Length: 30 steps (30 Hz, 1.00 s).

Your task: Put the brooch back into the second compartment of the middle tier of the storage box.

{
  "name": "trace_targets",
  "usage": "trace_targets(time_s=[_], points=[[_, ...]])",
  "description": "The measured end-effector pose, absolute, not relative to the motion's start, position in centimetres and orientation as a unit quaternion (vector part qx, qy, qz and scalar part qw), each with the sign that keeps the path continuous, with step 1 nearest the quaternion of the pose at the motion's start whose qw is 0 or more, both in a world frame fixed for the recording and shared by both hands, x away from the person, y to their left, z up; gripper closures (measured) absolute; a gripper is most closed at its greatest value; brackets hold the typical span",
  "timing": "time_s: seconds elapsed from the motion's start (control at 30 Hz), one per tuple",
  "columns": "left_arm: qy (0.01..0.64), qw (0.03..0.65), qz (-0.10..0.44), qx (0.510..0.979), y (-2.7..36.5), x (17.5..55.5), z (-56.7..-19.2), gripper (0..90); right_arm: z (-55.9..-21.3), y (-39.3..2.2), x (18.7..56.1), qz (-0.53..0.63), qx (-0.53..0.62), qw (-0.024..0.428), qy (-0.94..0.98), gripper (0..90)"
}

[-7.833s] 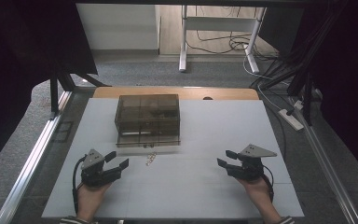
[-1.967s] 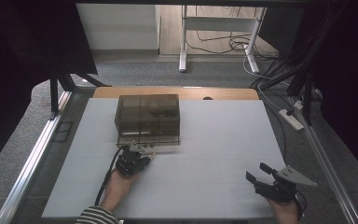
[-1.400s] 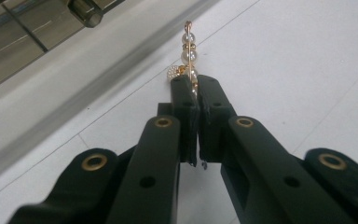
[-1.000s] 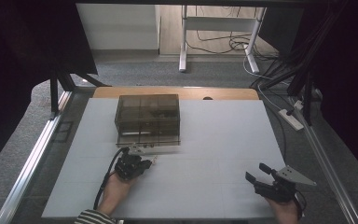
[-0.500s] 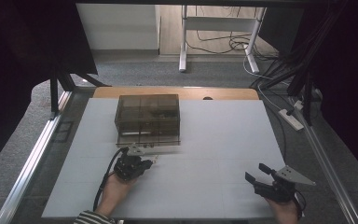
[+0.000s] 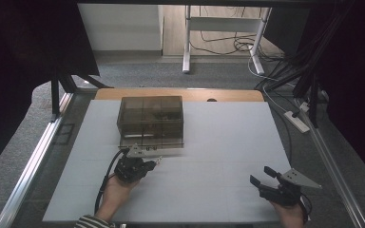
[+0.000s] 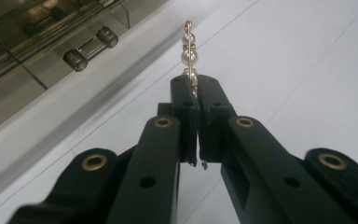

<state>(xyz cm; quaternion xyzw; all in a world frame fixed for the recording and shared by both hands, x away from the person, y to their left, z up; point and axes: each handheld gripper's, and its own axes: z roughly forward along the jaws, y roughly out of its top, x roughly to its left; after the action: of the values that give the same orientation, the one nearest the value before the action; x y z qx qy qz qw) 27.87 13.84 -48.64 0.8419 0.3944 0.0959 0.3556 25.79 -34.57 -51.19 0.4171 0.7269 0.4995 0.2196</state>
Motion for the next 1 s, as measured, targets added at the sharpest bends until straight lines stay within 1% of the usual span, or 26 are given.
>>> trace_targets(time_s=[0.23, 0.5, 0.7, 1.0], points=[[0.392, 0.354, 0.095, 0.844, 13.7, 28.1, -48.1, 86.4, -51.2, -34.7, 25.7, 0.502, 0.419, 0.219, 0.724, 26.8], [0.39, 0.358, 0.108, 0.841, 14.2, 28.4, -46.3, 86.5, -51.2, -34.7, 25.7, 0.503, 0.417, 0.218, 0.725, 26.8], [0.395, 0.359, 0.114, 0.838, 14.6, 29.3, -45.3, 86.5, -51.2, -34.7, 25.7, 0.504, 0.417, 0.216, 0.725, 26.8], [0.412, 0.355, 0.122, 0.83, 15.4, 31.1, -44.8, 86.5, -51.2, -34.7, 25.7, 0.504, 0.418, 0.215, 0.725, 26.8]])
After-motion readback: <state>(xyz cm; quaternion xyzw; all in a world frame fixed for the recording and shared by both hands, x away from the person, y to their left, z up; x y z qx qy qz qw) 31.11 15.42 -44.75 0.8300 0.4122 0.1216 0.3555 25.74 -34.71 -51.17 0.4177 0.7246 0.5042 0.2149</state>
